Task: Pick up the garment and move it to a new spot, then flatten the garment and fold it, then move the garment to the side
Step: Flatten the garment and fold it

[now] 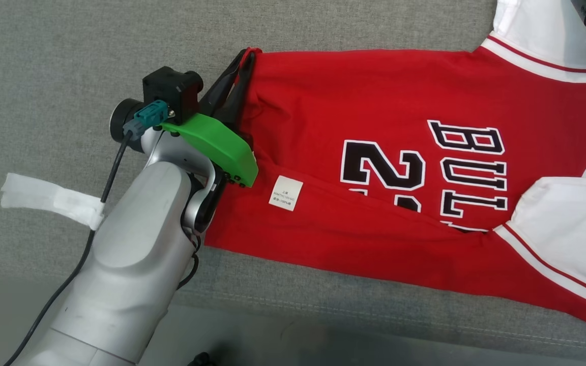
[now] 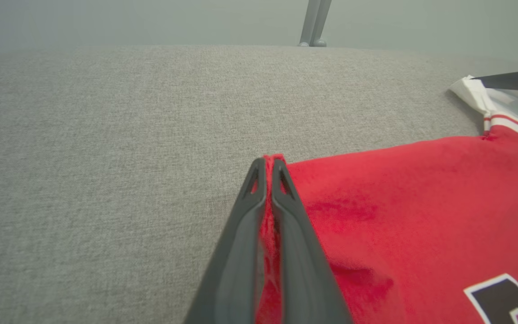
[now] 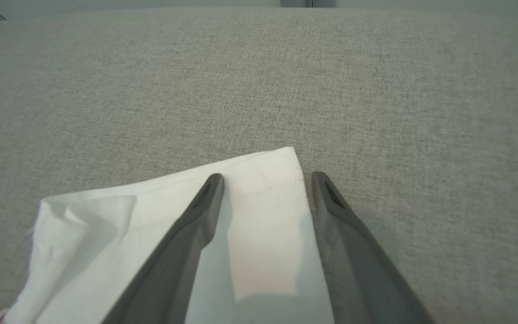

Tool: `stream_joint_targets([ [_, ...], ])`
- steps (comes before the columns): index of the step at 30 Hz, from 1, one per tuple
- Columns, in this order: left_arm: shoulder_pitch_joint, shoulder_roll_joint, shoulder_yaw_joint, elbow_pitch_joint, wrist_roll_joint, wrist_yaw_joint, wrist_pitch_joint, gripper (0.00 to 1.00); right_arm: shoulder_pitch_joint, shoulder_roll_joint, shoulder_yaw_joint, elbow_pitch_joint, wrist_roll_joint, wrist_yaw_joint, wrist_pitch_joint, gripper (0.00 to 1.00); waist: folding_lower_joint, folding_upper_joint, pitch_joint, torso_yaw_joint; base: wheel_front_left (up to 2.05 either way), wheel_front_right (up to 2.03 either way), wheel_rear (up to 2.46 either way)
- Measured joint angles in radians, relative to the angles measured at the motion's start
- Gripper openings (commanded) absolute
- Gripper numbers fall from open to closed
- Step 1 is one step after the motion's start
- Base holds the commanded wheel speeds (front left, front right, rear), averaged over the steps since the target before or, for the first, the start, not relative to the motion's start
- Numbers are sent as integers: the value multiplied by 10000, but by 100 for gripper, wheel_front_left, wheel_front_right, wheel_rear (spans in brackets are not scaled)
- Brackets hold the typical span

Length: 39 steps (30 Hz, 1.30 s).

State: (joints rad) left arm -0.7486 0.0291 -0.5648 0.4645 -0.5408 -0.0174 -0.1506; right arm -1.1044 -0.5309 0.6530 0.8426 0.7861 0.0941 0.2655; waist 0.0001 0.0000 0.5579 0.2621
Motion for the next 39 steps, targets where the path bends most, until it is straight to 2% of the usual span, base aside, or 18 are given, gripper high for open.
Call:
stream_joint_targets([
  [3, -1, -10, -73, 10, -4, 0, -61, 0, -179, 4, 4, 215, -40, 2, -10, 100, 0, 0, 29, 16, 0, 0, 0],
  [4, -1, -12, -88, 13, -4, 0, -86, 0, -194, 4, 8, 270, -42, 2, -17, 95, 0, 0, 31, 18, 0, 0, 0],
  [5, -1, -13, -100, 17, -4, 2, -86, 0, -201, 6, 21, 314, -44, 10, -19, 63, 0, 0, 34, 20, 0, 0, 0],
  [6, -1, -15, -109, 25, -4, 8, -88, 0, -221, 10, 27, 362, -44, 12, -21, 44, 0, 0, 36, 22, 0, 0, 0],
  [8, -1, -15, -119, 44, -8, 13, -90, 0, -267, 29, 54, 428, -44, 21, -92, 32, 0, 0, 39, 26, 0, 0, 0],
  [10, -1, -17, -125, 69, -12, 19, -100, 0, -312, 92, 115, 477, -46, 31, -111, 13, 0, 0, 41, 26, 0, 0, 0],
  [11, -1, -19, -127, 77, -17, 61, -102, 0, -335, 140, 146, 489, -61, 44, -157, 0, 0, 0, 42, 24, 0, 0, 0],
  [25, 2, 102, 307, 353, -21, 357, -453, 0, -342, 696, 516, 493, -343, 217, -1519, 0, 0, 0, -219, -457, 0, 0, 0],
  [30, 59, 376, 439, 516, -25, 366, -545, 0, -29, 907, 639, 119, -387, 291, -2523, 0, 0, 0, -500, -759, 0, 0, 0],
  [39, 1235, 731, 520, 497, -107, 366, -719, 0, 1794, 1229, 742, -755, 165, 293, -4462, 0, 0, 0, -1305, -1277, 0, 0, 0],
])
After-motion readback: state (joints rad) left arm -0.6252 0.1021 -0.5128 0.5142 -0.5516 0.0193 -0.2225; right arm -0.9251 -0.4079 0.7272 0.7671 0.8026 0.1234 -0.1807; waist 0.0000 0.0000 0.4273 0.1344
